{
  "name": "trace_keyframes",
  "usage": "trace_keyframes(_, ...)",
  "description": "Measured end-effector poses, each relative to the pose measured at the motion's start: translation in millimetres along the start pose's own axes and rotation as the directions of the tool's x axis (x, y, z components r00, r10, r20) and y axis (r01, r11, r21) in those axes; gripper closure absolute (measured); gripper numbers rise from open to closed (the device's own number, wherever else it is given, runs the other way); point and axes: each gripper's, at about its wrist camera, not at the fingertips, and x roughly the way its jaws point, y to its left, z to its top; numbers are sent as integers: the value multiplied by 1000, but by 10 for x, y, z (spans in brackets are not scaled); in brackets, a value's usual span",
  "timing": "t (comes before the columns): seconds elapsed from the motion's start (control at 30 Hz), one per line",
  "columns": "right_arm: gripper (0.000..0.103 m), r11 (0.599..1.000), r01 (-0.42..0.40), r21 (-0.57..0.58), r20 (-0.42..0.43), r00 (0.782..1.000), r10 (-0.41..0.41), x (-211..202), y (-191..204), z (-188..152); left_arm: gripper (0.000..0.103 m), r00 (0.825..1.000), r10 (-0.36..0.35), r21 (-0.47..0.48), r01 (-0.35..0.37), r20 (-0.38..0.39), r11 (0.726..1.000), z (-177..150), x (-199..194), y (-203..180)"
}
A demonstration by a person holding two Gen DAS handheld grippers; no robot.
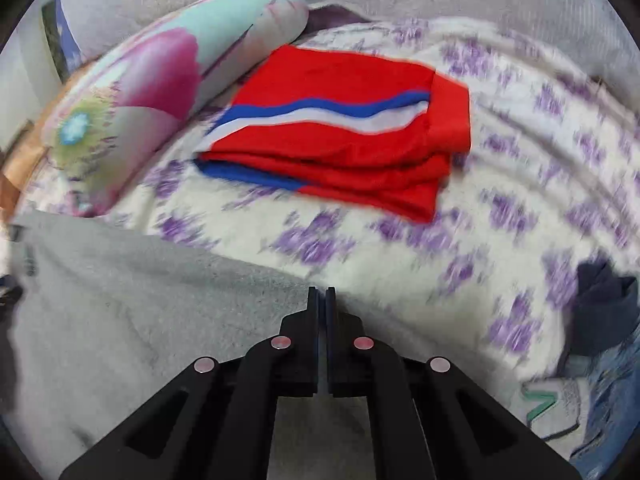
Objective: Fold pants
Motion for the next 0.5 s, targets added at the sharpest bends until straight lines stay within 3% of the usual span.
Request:
trace_keyframes(0.07,96,1000,17,2,-15,1000,-17,115,28,49,19,1000,2,7,-2,-5,1000,14,-8,12)
trace_keyframes(0.13,87,1000,-15,14,-149,989,17,284,17,25,19,1000,10,19,-10,-5,1000,27,-24,41)
trace_keyframes(0.17,81,1000,-15,-2,-154,988,14,263,20,28,19,1000,13,14,-13,-4,1000,46,-43,71)
trace_keyframes(0.2,61,1000,6,-14,-121,993,-8,136,-10,45,21,1000,6,6,-6,2,1000,74,-65,99)
trace_keyframes(0.27,40,999,1,50,-39,999,1,-142,-168,36,21,999,-15,-16,16,45,1000,160,-178,152)
trace_keyframes(0.37,42,983,-49,179,39,998,42,-522,-488,-145,21,993,-37,-38,41,110,998,260,-316,179)
trace_keyframes(0.4,49,979,-59,194,38,998,53,-582,-555,-246,21,991,-48,-37,53,124,998,280,-332,162)
trace_keyframes(0.47,56,978,-96,186,-21,995,102,-537,-601,-471,20,991,-70,-21,73,117,997,317,-289,94)
trace_keyframes(0.5,63,985,-57,160,-82,994,71,-402,-630,-594,19,994,-68,0,69,88,998,339,-192,20)
